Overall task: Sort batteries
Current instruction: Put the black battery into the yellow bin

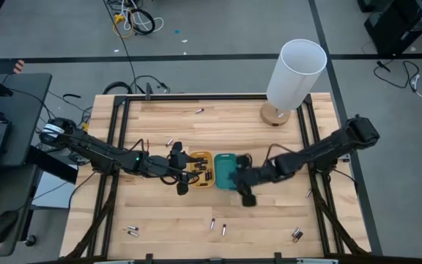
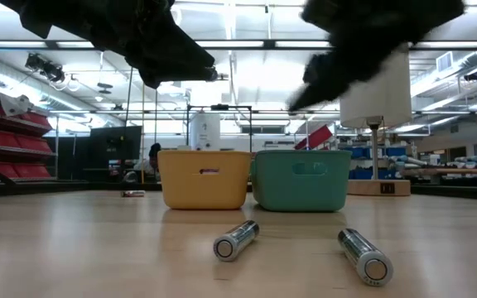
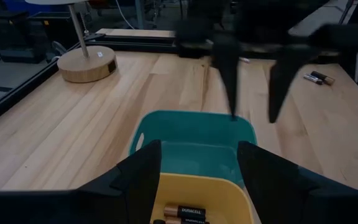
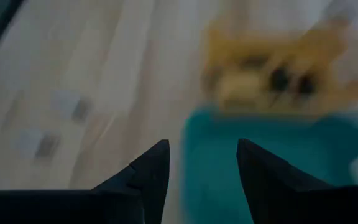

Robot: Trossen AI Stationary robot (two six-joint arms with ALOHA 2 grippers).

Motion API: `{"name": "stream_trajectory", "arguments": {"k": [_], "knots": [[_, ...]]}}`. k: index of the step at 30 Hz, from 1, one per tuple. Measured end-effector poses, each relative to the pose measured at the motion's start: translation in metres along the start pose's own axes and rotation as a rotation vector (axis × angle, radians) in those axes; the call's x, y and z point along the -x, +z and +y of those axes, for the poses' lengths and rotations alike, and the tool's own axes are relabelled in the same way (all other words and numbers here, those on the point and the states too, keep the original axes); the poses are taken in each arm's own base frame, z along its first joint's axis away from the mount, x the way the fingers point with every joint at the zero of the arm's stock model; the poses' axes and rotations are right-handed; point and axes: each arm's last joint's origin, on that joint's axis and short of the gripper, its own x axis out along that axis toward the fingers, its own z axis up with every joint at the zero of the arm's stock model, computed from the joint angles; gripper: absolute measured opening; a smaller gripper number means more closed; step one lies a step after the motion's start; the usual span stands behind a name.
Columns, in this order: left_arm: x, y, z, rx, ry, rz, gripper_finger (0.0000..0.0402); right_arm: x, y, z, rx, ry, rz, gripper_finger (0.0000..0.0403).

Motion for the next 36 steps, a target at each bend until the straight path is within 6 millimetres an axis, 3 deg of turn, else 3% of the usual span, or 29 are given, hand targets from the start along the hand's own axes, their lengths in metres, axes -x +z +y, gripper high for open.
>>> {"name": "stream_trajectory", "arguments": {"k": [6, 11, 18, 28, 36], "knots": [[0.000, 0.000, 0.000, 0.000, 0.000, 0.000, 0.0227, 0.013, -0.038, 0.046, 0.050, 0.071, 0.282, 0.0170], [0.000, 0.000, 0.000, 0.002, 0.000, -0.003, 0.0227, 0.030, -0.057, 0.081, 0.009, 0.107, 0.340, 0.0169], [0.000, 0.001, 0.002, 0.006, 0.052, -0.019, 0.0227, 0.056, -0.087, 0.124, 0.093, 0.179, 0.408, 0.0169], [0.000, 0.002, 0.003, -0.013, 0.099, -0.028, 0.0227, 0.090, -0.120, 0.161, 0.064, 0.280, 0.519, 0.0155], [0.000, 0.002, 0.004, -0.014, 0.126, -0.032, 0.0227, 0.107, -0.124, 0.174, 0.095, 0.350, 0.597, 0.0114]]}}
